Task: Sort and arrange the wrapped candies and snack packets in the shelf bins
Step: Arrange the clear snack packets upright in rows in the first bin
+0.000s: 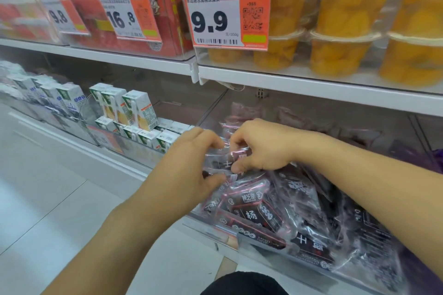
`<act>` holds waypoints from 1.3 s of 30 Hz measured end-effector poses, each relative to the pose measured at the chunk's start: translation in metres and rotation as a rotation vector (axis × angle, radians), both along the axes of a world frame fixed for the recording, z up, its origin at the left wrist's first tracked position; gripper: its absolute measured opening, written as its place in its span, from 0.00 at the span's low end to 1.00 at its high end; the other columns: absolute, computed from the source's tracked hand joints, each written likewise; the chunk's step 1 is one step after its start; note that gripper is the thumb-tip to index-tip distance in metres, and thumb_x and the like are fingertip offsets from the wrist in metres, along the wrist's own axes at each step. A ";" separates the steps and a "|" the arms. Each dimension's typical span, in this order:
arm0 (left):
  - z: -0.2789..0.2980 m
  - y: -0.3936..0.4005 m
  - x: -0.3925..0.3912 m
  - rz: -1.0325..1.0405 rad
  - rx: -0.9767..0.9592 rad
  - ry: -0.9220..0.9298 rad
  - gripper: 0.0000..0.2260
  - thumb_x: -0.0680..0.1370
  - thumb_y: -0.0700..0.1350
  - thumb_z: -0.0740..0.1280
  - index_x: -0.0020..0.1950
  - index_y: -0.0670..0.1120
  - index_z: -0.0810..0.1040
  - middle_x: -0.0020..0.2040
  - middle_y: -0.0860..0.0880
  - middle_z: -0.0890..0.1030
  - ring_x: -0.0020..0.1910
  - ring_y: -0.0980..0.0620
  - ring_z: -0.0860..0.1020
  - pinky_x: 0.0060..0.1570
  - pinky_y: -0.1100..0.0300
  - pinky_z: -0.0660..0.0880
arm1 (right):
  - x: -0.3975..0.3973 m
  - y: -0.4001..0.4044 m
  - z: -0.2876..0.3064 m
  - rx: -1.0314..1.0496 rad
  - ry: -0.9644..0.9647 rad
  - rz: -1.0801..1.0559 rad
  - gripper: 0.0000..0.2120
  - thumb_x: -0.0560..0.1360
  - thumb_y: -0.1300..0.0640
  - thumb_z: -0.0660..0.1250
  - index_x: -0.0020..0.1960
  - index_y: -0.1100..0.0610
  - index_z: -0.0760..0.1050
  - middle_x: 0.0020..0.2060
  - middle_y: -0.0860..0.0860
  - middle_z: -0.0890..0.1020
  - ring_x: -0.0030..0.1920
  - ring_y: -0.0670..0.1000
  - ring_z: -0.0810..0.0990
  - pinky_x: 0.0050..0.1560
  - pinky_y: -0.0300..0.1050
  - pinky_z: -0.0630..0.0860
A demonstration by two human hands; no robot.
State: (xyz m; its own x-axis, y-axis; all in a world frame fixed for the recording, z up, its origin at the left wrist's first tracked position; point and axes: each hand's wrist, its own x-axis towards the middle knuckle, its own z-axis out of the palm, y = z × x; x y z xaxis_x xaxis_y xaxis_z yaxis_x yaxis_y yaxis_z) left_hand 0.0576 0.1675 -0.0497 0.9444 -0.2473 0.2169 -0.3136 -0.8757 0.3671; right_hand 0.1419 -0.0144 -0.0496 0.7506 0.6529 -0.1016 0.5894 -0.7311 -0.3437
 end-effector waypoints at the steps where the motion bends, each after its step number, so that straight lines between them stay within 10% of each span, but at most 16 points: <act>1: 0.001 0.000 -0.002 0.026 0.031 0.005 0.20 0.72 0.54 0.76 0.60 0.54 0.73 0.52 0.59 0.73 0.47 0.60 0.71 0.44 0.72 0.67 | 0.000 -0.001 0.003 -0.022 -0.015 -0.002 0.15 0.71 0.43 0.75 0.43 0.54 0.78 0.30 0.50 0.75 0.32 0.50 0.72 0.38 0.48 0.72; 7: -0.017 -0.013 -0.008 0.105 0.222 0.323 0.15 0.82 0.49 0.63 0.64 0.44 0.66 0.38 0.50 0.73 0.36 0.50 0.73 0.35 0.58 0.68 | 0.003 -0.006 0.011 -0.072 0.028 -0.051 0.15 0.74 0.47 0.72 0.58 0.47 0.74 0.41 0.41 0.73 0.39 0.42 0.73 0.38 0.40 0.67; 13: -0.017 -0.007 -0.008 0.180 0.114 0.219 0.18 0.78 0.52 0.68 0.63 0.46 0.69 0.52 0.48 0.78 0.47 0.49 0.78 0.48 0.56 0.75 | 0.004 -0.010 0.006 0.064 0.084 -0.105 0.14 0.72 0.48 0.75 0.53 0.47 0.73 0.45 0.41 0.74 0.39 0.39 0.73 0.40 0.41 0.69; 19: -0.002 -0.005 -0.010 0.255 -0.215 -0.135 0.27 0.76 0.58 0.69 0.71 0.50 0.65 0.62 0.51 0.72 0.52 0.52 0.78 0.50 0.60 0.72 | 0.000 -0.004 0.020 0.683 0.334 -0.054 0.12 0.72 0.65 0.72 0.42 0.51 0.73 0.38 0.50 0.77 0.36 0.46 0.77 0.39 0.45 0.76; 25: 0.001 0.003 -0.003 0.237 -0.470 -0.146 0.06 0.76 0.46 0.72 0.47 0.52 0.75 0.42 0.54 0.82 0.36 0.54 0.83 0.42 0.49 0.80 | -0.004 -0.004 0.014 0.738 0.387 0.057 0.16 0.68 0.61 0.79 0.52 0.53 0.79 0.43 0.50 0.82 0.43 0.51 0.79 0.51 0.50 0.77; 31: 0.008 -0.002 -0.007 0.263 -0.976 0.014 0.09 0.79 0.45 0.69 0.50 0.45 0.69 0.44 0.41 0.84 0.37 0.47 0.86 0.46 0.45 0.82 | 0.006 -0.010 0.010 0.611 0.380 -0.018 0.16 0.70 0.61 0.78 0.44 0.47 0.73 0.36 0.34 0.79 0.37 0.35 0.78 0.47 0.39 0.75; 34: 0.003 0.001 -0.006 0.223 -0.577 0.097 0.11 0.79 0.51 0.68 0.56 0.47 0.71 0.47 0.50 0.83 0.45 0.53 0.83 0.52 0.49 0.80 | 0.010 -0.020 0.015 0.513 0.519 -0.092 0.16 0.70 0.62 0.77 0.51 0.50 0.73 0.46 0.44 0.84 0.38 0.47 0.82 0.48 0.50 0.81; 37: -0.005 -0.004 -0.008 0.109 -0.077 0.255 0.14 0.81 0.52 0.63 0.64 0.47 0.70 0.54 0.49 0.81 0.52 0.51 0.78 0.54 0.57 0.74 | 0.018 -0.032 0.020 0.256 0.436 -0.186 0.26 0.67 0.54 0.79 0.61 0.57 0.73 0.49 0.53 0.84 0.35 0.46 0.80 0.39 0.40 0.75; 39: -0.011 -0.011 -0.006 0.077 0.045 0.399 0.17 0.83 0.53 0.59 0.67 0.45 0.70 0.59 0.45 0.80 0.56 0.47 0.77 0.56 0.56 0.73 | 0.024 -0.038 0.019 0.161 0.418 -0.247 0.32 0.62 0.43 0.80 0.59 0.59 0.79 0.48 0.51 0.84 0.47 0.50 0.82 0.51 0.42 0.74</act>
